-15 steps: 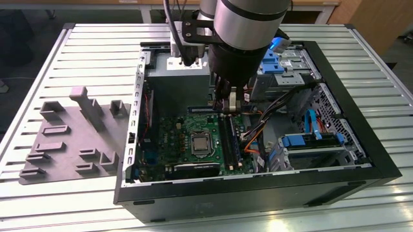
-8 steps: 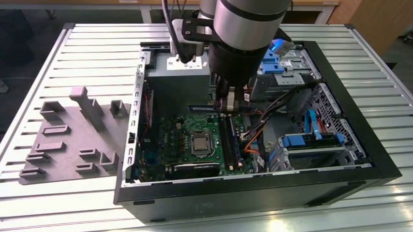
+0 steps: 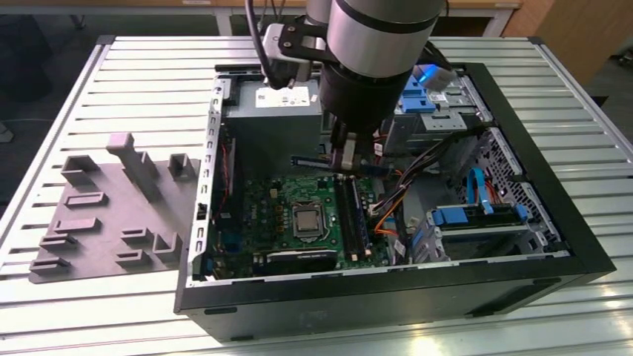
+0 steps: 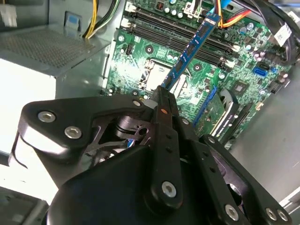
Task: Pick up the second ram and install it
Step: 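Insert the second ram into the second slot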
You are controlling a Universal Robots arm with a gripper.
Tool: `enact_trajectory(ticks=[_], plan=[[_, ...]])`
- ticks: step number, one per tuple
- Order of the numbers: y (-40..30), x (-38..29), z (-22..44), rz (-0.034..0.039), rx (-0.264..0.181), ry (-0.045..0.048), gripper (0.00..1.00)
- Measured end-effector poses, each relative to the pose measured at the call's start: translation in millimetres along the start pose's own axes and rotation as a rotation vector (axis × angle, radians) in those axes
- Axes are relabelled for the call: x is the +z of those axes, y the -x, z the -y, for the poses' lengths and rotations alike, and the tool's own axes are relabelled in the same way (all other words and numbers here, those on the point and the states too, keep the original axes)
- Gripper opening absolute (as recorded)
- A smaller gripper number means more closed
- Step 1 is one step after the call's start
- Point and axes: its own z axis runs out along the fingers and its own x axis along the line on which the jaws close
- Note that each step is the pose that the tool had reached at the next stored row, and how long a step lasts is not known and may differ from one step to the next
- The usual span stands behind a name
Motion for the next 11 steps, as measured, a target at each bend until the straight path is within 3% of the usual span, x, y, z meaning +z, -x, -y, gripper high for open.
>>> enact_trajectory(ticks=[11], plan=[[0.0, 0.1, 0.0, 0.0085, 0.117, -0.0135, 0.11]])
